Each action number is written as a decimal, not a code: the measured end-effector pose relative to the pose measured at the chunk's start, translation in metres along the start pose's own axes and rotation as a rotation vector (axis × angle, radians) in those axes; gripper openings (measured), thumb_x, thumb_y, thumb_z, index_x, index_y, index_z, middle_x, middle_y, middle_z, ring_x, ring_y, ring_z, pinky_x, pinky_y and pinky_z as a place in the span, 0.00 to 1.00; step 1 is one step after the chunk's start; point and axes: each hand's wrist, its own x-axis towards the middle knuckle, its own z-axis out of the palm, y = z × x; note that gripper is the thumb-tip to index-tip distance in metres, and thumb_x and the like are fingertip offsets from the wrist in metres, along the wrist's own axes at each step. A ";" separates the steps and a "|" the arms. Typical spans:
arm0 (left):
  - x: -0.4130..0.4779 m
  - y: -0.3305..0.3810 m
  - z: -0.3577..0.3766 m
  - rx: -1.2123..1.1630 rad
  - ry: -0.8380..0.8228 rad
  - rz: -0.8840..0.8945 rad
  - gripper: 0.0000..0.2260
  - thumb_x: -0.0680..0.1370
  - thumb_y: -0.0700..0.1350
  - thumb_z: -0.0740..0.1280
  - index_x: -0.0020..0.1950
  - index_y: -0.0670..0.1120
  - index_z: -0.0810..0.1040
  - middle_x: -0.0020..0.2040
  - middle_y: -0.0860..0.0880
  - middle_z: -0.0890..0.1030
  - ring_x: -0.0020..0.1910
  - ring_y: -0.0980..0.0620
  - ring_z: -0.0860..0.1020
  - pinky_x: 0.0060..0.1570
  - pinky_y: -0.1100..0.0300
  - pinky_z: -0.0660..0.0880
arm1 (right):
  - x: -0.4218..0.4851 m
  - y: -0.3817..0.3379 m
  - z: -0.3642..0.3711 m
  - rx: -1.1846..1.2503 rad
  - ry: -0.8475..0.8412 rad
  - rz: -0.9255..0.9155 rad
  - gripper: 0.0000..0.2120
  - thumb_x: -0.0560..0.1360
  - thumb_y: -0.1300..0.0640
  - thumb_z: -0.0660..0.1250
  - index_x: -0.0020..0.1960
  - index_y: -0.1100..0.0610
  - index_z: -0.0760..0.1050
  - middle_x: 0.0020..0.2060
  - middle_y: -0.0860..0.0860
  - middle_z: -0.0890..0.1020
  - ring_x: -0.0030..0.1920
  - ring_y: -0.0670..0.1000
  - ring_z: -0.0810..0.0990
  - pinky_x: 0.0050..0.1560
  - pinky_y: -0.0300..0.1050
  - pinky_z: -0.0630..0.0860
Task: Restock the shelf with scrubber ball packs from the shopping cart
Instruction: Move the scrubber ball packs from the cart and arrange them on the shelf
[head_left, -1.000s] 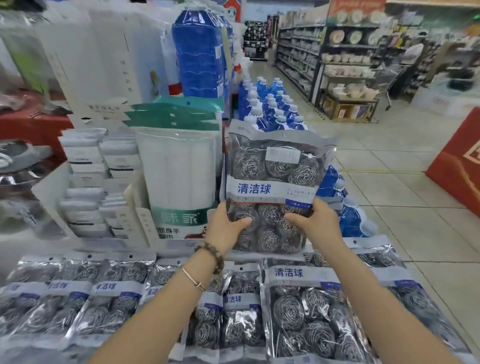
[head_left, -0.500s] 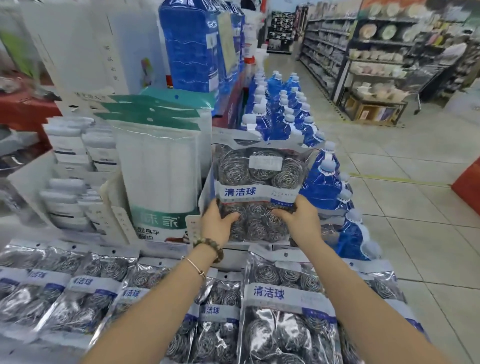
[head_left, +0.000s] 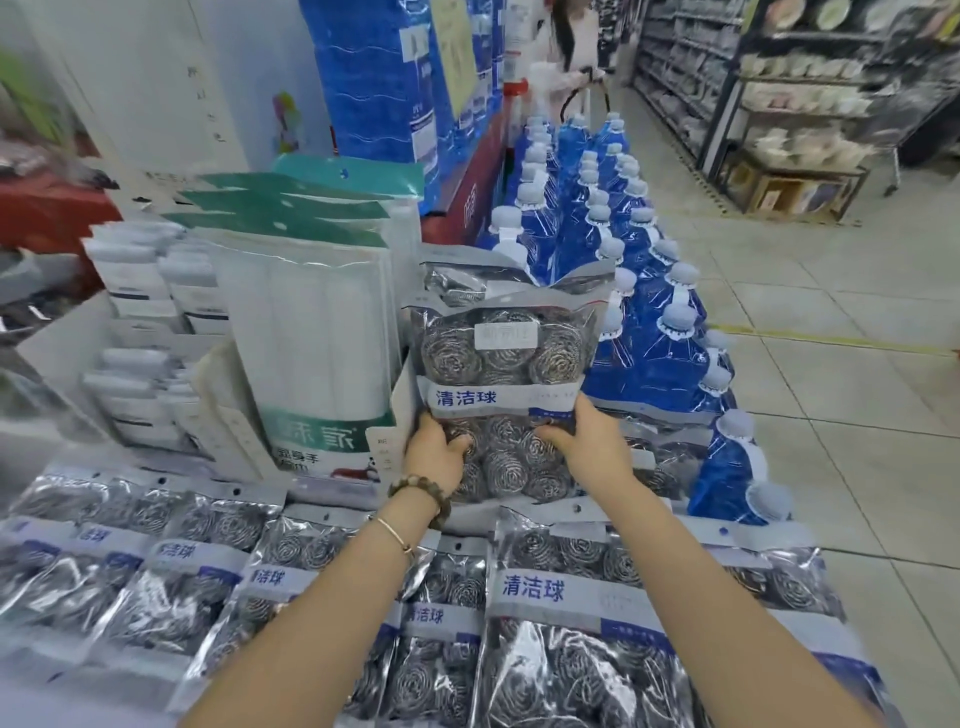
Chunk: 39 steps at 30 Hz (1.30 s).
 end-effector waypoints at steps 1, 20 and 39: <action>0.001 0.000 0.001 0.014 0.001 -0.005 0.19 0.77 0.41 0.64 0.65 0.39 0.63 0.62 0.40 0.75 0.60 0.42 0.74 0.57 0.54 0.69 | 0.001 0.001 0.000 -0.007 -0.017 -0.005 0.19 0.73 0.47 0.69 0.60 0.51 0.69 0.51 0.51 0.81 0.51 0.55 0.79 0.50 0.54 0.76; -0.013 0.024 0.008 0.583 0.406 0.646 0.48 0.61 0.62 0.74 0.73 0.56 0.49 0.74 0.43 0.46 0.71 0.39 0.47 0.65 0.37 0.50 | -0.034 0.032 0.016 0.034 0.021 0.154 0.27 0.69 0.40 0.70 0.59 0.54 0.69 0.50 0.47 0.78 0.49 0.49 0.78 0.49 0.47 0.75; 0.005 0.032 0.020 0.712 0.312 0.531 0.54 0.61 0.68 0.70 0.73 0.54 0.38 0.72 0.41 0.34 0.71 0.33 0.41 0.63 0.29 0.48 | -0.082 0.064 0.037 -0.359 -0.054 0.045 0.25 0.70 0.35 0.63 0.56 0.53 0.72 0.50 0.48 0.77 0.54 0.49 0.70 0.56 0.44 0.71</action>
